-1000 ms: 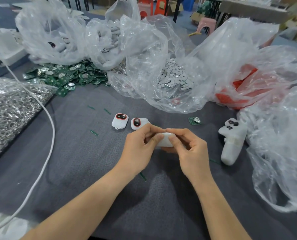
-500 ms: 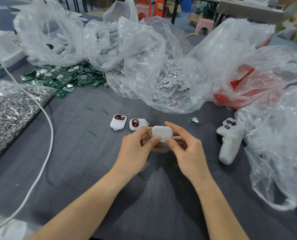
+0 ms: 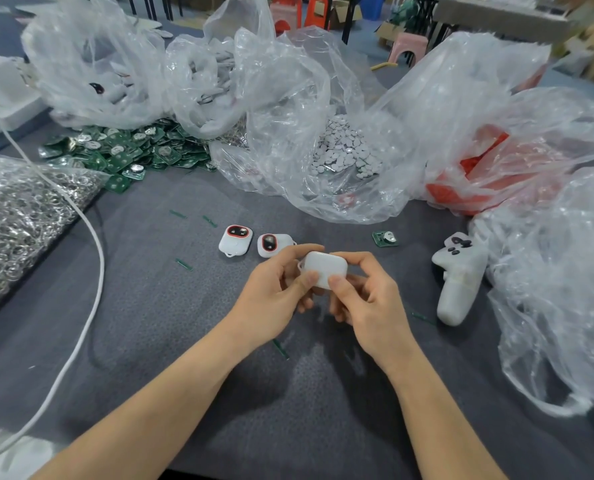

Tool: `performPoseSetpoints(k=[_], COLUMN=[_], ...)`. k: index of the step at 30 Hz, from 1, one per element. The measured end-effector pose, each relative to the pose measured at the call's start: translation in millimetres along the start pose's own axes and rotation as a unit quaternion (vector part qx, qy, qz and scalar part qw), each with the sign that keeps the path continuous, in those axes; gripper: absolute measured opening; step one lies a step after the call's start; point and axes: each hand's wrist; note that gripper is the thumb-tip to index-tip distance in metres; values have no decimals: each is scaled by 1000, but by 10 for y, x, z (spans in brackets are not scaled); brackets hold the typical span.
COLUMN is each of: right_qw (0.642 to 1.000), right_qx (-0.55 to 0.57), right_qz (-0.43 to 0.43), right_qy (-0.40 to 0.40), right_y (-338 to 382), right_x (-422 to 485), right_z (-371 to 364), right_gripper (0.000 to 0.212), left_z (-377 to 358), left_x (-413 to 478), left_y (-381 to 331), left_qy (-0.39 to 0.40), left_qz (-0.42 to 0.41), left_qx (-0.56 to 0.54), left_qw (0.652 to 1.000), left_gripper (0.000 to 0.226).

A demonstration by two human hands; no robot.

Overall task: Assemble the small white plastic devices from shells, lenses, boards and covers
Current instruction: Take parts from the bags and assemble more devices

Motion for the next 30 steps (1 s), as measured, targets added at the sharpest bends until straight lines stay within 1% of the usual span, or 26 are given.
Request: performPoseSetpoints(k=[5, 7, 10, 15, 18, 19, 20, 21, 22, 24, 26, 29, 30], right_qw=[998, 997, 997, 997, 998, 997, 994, 989, 984, 981, 982, 989, 991], right_qx=[53, 61, 61, 55, 55, 72, 104, 139, 166, 179, 168, 103, 85], right_qz=[-34, -38, -34, -32, -13, -18, -32, -48, -58, -54, -46, -7, 11], right_qy=[25, 37, 34, 34, 6, -6, -15, -21, -29, -51, -77, -107, -104], right_y=[32, 43, 48, 26, -1, -4, 2, 2, 4, 5, 6, 6, 10], right_x=[5, -5, -7, -17, -14, -7, -1, 8, 19, 37, 44, 39, 32], right_z=[-19, -28, -41, -32, -56, -68, -79, -80, -70, -32, 2, 27, 19], right_gripper=[16, 16, 10, 9, 10, 15, 25, 34, 39, 31, 23, 15, 13], left_z=[-18, -32, -36, -9, -30, -30, -26, -18, -12, -13, -14, -6, -8], left_x=[-32, -38, -45, -57, -55, -48, -40, -31, -23, -26, -46, -63, -56], left_y=[-18, -19, -10, 49, 65, 54, 33, 8, -2, 1, -1, -12, -15], left_qy=[27, 28, 33, 39, -1, -23, -38, -44, -41, -17, 1, 0, -9], left_qz=[7, 14, 14, -14, -69, -99, -132, -164, -198, -246, -228, -128, -98], left_qx=[-40, -54, -77, -40, 21, 48, 70, 89, 109, 132, 106, 17, 10], left_qw=[999, 998, 996, 998, 997, 994, 988, 981, 973, 960, 968, 992, 995], left_gripper=[16, 11, 7, 9, 14, 18, 25, 32, 37, 36, 32, 32, 33])
Point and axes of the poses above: each hand's wrist, its own x-axis towards the middle knuckle, its own z-axis out of the back of the hand, y = z × x, and after that the axes turned 11 degrees about -y, right-handed
